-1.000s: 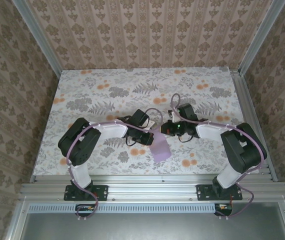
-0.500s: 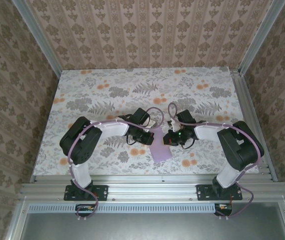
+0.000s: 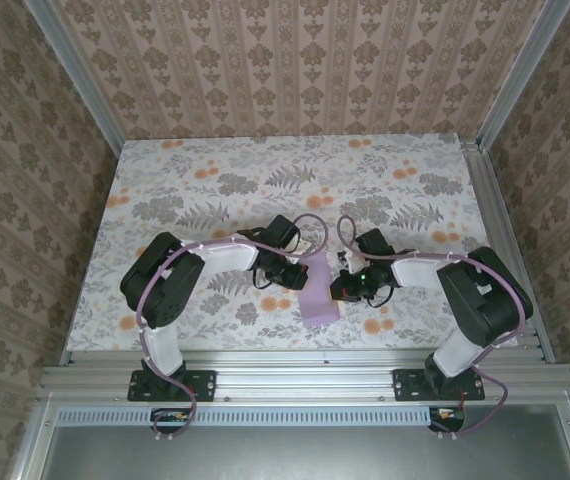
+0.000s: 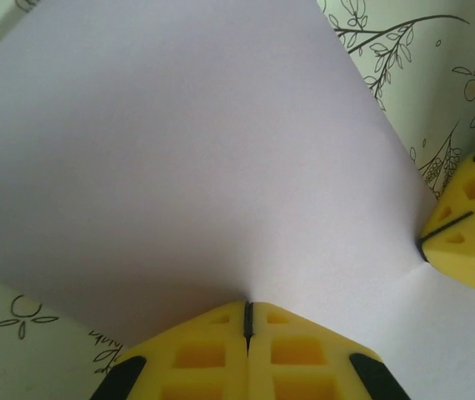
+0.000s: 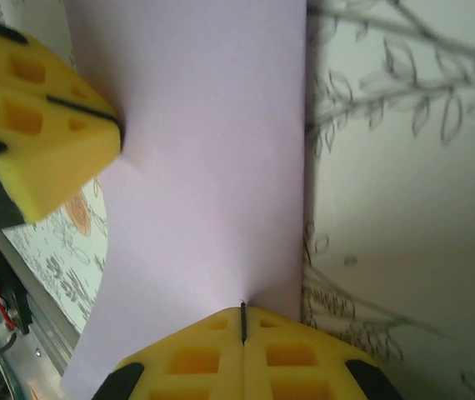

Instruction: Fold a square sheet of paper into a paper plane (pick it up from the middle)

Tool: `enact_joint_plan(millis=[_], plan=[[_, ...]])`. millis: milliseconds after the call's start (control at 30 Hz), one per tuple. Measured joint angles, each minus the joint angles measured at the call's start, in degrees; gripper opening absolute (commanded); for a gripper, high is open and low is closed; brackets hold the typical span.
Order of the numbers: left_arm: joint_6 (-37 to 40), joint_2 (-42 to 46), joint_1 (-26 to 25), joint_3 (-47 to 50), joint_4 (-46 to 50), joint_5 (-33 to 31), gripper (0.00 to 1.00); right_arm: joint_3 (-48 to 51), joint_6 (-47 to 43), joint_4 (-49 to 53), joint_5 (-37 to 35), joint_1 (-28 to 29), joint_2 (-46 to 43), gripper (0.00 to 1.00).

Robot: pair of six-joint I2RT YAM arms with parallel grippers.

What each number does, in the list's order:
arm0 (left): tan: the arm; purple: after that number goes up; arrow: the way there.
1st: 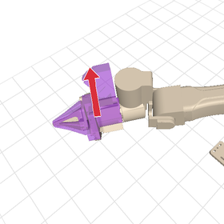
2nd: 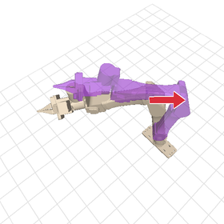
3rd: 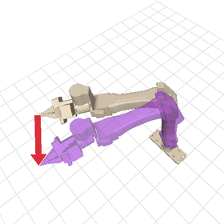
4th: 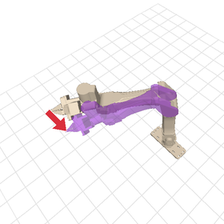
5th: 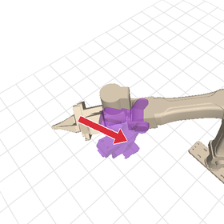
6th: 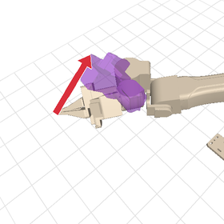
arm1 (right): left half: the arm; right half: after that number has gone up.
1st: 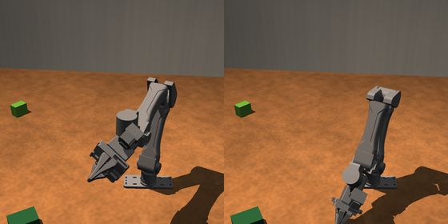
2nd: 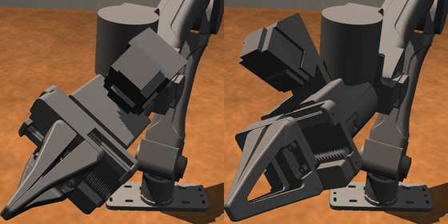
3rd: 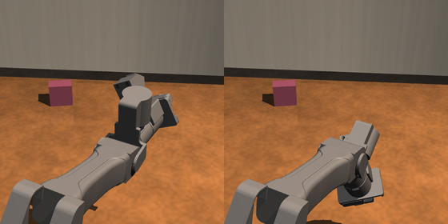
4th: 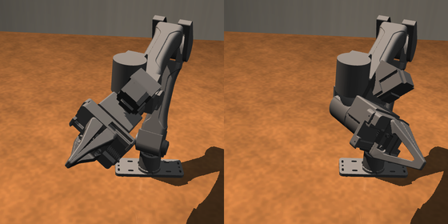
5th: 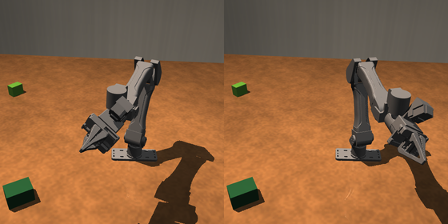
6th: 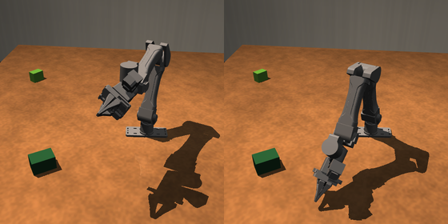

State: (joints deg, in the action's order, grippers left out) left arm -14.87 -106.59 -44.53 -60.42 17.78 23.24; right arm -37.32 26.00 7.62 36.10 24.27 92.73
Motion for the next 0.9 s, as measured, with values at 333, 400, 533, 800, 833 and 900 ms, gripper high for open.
enact_joint_plan(millis=[333, 400, 533, 800, 833, 900], plan=[[0.22, -0.20, 0.07, -0.37, 0.46, 0.17, 0.03, 1.62, 8.46, -5.01, 0.87, 1.03, -4.44, 0.00], [0.22, -0.20, 0.07, -0.37, 0.46, 0.15, 0.03, 0.83, 9.27, -6.60, 0.90, 1.95, -2.47, 0.00], [0.26, -0.20, 0.07, -0.35, 0.46, 0.15, 0.03, 0.74, 9.81, -7.67, 0.85, 3.41, 0.72, 0.00], [0.81, -0.26, 0.37, -0.33, 0.46, 0.72, 0.03, 3.93, 8.41, -7.61, 0.83, 3.74, -1.05, 0.00], [0.90, -0.31, 0.39, -0.37, 0.48, 0.81, 0.03, 4.48, 8.24, -7.56, 0.83, 3.76, -1.57, 0.00], [1.07, -0.31, 0.39, -0.37, 0.50, 0.87, 0.03, 5.55, 8.04, -7.43, 0.81, 3.82, -2.67, 0.00]])
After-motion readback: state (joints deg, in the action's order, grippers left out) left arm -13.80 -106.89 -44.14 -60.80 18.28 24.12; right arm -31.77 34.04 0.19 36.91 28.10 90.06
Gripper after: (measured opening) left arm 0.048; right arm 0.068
